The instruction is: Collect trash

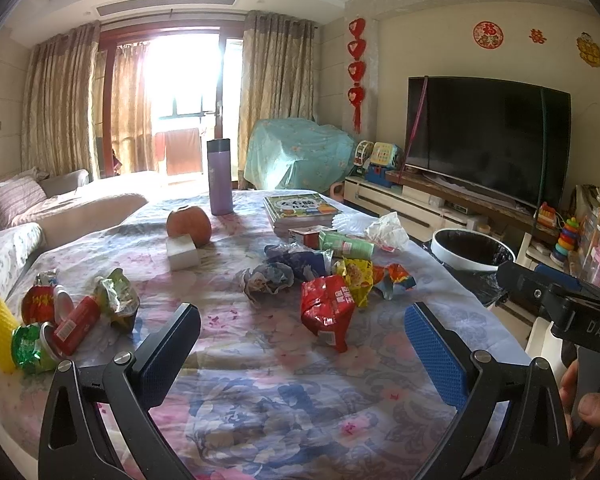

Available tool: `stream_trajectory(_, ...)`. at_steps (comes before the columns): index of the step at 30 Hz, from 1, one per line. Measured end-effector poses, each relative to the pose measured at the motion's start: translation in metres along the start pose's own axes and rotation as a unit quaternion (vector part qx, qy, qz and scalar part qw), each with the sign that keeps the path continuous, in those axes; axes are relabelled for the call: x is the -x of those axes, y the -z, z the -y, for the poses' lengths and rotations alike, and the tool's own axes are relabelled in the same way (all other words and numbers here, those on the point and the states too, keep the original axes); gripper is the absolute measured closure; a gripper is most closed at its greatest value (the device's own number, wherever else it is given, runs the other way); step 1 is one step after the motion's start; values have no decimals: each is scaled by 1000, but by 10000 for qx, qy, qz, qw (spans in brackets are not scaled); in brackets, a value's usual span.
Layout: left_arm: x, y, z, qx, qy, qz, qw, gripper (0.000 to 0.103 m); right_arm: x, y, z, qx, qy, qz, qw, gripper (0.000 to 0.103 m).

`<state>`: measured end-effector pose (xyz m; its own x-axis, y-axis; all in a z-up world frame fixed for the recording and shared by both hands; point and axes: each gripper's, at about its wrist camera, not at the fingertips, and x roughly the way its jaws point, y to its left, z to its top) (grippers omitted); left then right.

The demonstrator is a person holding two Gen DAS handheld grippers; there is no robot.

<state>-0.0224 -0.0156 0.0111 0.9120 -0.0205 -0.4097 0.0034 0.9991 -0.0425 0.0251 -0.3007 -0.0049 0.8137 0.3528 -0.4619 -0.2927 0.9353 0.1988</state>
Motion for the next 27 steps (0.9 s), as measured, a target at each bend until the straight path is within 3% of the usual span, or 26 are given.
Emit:
stream_trajectory(17,-5,2,0,1,26,-42,10000,1,-3,2,1,-38,-36,-40,10000,0)
stream_trajectory(27,-26,6,-1,7,49,-294,9996,1,-18,3,9,-77,-52,-263,9996,0)
